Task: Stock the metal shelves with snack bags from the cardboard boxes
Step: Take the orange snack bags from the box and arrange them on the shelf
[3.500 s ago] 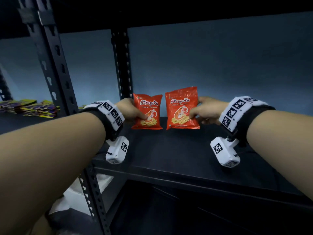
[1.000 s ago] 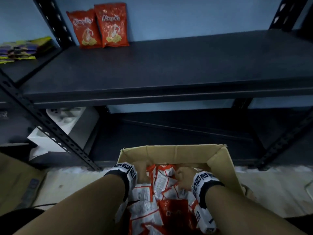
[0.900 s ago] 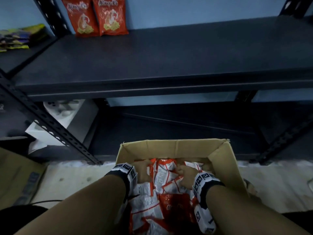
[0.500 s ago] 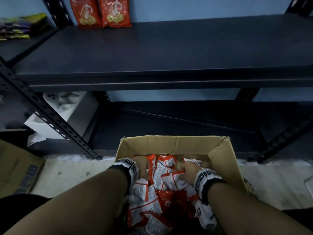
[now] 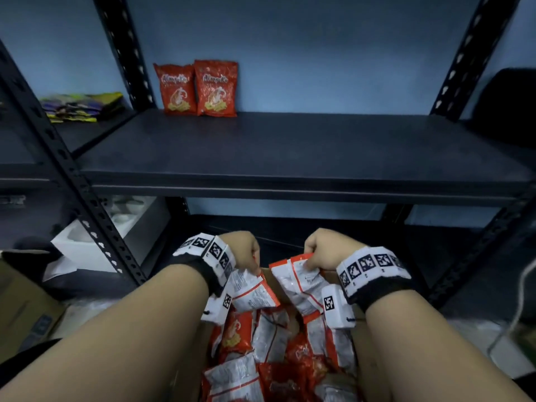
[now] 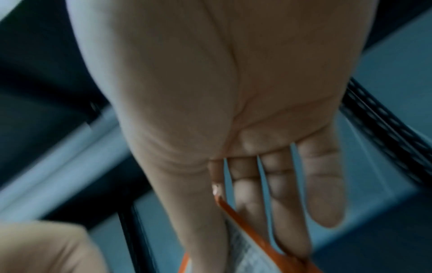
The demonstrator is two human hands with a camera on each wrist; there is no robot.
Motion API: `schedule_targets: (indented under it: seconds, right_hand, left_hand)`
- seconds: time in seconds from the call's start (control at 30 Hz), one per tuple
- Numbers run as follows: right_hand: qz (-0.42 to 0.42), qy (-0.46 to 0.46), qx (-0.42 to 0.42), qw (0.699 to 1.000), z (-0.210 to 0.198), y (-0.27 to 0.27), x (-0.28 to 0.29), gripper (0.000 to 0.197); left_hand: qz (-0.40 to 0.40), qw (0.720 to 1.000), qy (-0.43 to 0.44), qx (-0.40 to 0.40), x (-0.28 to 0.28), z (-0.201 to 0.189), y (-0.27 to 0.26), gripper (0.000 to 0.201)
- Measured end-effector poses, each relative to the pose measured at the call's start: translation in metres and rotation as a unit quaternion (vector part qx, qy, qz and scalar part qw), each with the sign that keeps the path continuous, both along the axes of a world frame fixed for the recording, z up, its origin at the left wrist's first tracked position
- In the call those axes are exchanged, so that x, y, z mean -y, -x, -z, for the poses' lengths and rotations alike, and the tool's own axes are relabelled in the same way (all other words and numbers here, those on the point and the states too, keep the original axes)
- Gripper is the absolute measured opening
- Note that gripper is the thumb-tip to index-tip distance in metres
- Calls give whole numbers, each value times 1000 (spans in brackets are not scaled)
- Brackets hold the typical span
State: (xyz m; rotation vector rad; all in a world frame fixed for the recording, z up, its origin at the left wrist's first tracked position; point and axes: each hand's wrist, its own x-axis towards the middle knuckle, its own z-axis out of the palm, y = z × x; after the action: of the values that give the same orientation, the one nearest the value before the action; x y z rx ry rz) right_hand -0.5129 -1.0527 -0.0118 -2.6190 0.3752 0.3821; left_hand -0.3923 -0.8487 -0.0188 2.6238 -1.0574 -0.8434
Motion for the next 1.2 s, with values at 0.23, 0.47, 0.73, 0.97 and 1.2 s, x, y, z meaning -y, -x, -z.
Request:
schedule_targets:
  seconds: [0.23,0.47,0.73,0.97,1.2]
  right_hand:
    - [6,16,122,992,-89,17,9,18]
    - [40,-32,267,962,-140,36,11,15]
    - [249,-349,428,796,-128,20,11,6]
    - [360,-521,427,646,-108,6,3,14]
    - [369,-362,397,758,-126,3,14,28]
  left_hand:
    - [5,999,28,43,-2,-76,-4,18]
    - [-5,996,77,53,-17,-121,-12,17]
    - [-23,987,154,49,-23,-131,-12,14]
    - [-40,978,194,63,-11,-127,-7,18]
    - [-32,968,241,63,-13,-140,-7,20]
